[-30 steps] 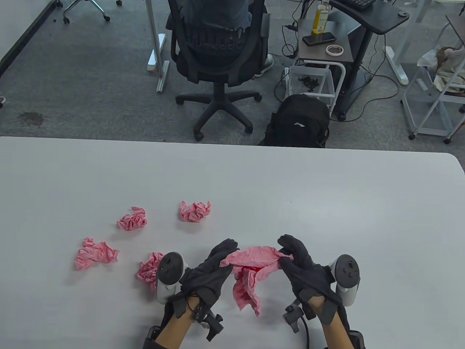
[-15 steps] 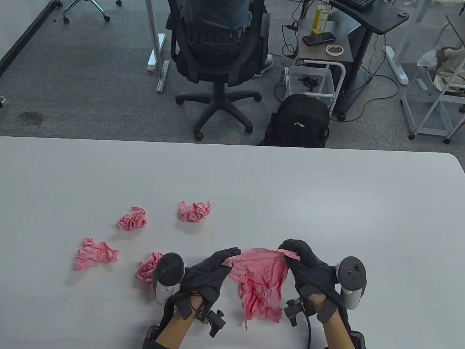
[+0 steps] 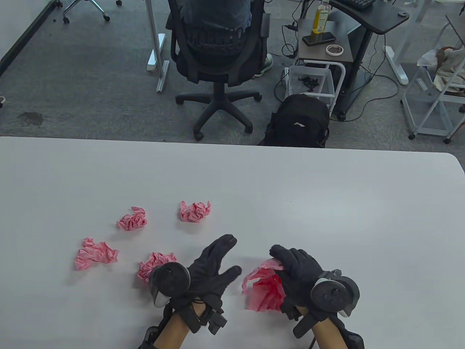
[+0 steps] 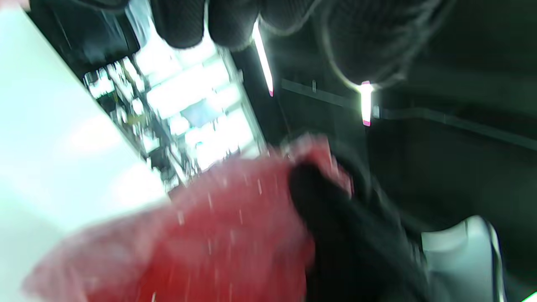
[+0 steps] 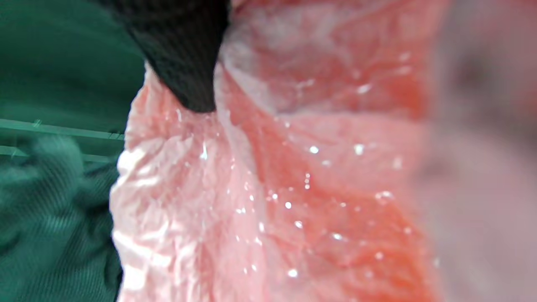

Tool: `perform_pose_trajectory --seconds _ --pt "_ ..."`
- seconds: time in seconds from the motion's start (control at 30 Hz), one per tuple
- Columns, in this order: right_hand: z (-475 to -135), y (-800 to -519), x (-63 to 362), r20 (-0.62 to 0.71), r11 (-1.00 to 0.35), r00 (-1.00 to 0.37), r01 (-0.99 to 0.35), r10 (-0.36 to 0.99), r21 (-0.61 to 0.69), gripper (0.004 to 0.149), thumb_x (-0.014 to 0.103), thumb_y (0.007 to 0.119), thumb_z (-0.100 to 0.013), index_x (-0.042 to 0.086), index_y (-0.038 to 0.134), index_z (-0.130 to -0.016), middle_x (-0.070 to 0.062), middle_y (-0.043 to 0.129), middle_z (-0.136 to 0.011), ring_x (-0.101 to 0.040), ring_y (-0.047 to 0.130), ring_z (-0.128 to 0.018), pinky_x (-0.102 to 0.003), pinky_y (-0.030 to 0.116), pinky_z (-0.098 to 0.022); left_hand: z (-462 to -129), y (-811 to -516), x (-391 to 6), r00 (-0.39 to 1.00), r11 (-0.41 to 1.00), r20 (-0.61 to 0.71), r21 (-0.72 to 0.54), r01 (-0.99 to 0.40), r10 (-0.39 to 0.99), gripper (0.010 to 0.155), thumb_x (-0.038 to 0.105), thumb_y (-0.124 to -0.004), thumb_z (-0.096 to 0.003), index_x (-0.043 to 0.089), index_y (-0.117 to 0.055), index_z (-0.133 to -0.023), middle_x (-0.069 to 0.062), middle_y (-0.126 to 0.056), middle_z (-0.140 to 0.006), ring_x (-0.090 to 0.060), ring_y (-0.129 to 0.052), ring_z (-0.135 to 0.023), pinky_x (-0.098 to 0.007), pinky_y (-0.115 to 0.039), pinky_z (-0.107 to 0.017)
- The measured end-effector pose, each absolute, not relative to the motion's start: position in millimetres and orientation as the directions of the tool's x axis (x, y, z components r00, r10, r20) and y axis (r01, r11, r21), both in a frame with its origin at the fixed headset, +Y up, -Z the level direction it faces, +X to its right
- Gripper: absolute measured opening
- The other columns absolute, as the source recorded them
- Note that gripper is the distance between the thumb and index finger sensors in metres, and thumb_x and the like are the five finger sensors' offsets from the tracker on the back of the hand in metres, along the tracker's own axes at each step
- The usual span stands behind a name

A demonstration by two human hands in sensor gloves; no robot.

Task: Flatten crumpled papers and stack

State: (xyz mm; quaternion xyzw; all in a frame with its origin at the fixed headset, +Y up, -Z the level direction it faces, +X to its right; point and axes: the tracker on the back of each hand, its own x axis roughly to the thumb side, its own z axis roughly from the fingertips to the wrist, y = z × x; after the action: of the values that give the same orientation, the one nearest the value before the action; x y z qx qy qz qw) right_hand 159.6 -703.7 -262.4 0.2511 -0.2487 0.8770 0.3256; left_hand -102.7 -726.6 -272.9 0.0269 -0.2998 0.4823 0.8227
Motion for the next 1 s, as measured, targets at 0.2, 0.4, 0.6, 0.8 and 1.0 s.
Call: perform_pose_trajectory --seconds 0.2,0.4,0.6,0.8,1.0 --pt "-250.7 -701.8 134.6 0.598 -0.748 -0.734 -0.584 0.322 -0.316 0.06 0.049 0.086 -0.047 0.016 0.073 -0.095 0.001 0.091 -0.041 -0.026 0.096 -0.038 -0.053 0.08 -0.039 -264.9 -728.9 -79.4 0.568 0.747 0.539 -0.19 -0.637 0.622 0.088 0.049 -0.089 -0.047 0.017 -0.043 -0.114 -0.01 -0.058 -0.112 -0.042 -0.069 -0.104 -0.068 -0.053 -0.073" --pt "-263.1 -717.5 142.1 0.507 -0.762 -0.699 -0.636 0.503 -0.122 0.054 0.04 0.086 -0.049 0.019 0.072 -0.097 -0.005 0.088 -0.061 -0.034 0.09 -0.059 -0.059 0.071 -0.051 -270.5 -729.6 -97.1 0.455 0.59 0.485 -0.168 -0.79 0.747 0.044 0.039 -0.078 -0.0527 0.019 -0.085 -0.091 -0.003 -0.096 -0.079 -0.03 -0.103 -0.068 -0.056 -0.073 -0.064" --pt "-284.9 -737.9 165.9 0.322 -0.714 -0.666 -0.698 0.673 0.051 0.04 0.032 0.084 -0.05 0.019 0.08 -0.088 -0.019 0.074 -0.097 -0.049 0.073 -0.086 -0.065 0.061 -0.059 -278.6 -733.3 -118.5 0.321 0.416 0.401 -0.177 -0.892 0.858 0.046 0.047 -0.076 -0.0533 0.015 -0.087 -0.085 -0.004 -0.098 -0.071 -0.029 -0.104 -0.059 -0.054 -0.075 -0.06" --pt "-299.5 -755.0 183.1 0.147 -0.386 -0.357 -0.848 0.923 0.363 0.046 0.021 0.08 -0.051 0.012 0.062 -0.092 -0.011 0.088 -0.083 -0.044 0.086 -0.078 -0.068 0.058 -0.059 -280.8 -735.9 -129.3 0.352 0.416 0.379 -0.101 -0.904 0.856 0.047 0.05 -0.074 -0.0536 0.015 -0.089 -0.082 -0.004 -0.1 -0.068 -0.03 -0.105 -0.056 -0.054 -0.076 -0.059" --pt "-299.4 -745.1 199.9 0.193 -0.522 -0.49 -0.832 0.85 0.187 0.055 0.024 0.082 -0.051 0.013 0.062 -0.101 -0.013 0.082 -0.075 -0.042 0.083 -0.071 -0.069 0.057 -0.059 -280.7 -735.5 -129.2 0.383 0.44 0.383 -0.071 -0.895 0.841 0.047 0.047 -0.074 -0.0536 0.016 -0.087 -0.086 -0.006 -0.098 -0.074 -0.031 -0.104 -0.061 -0.054 -0.075 -0.061"
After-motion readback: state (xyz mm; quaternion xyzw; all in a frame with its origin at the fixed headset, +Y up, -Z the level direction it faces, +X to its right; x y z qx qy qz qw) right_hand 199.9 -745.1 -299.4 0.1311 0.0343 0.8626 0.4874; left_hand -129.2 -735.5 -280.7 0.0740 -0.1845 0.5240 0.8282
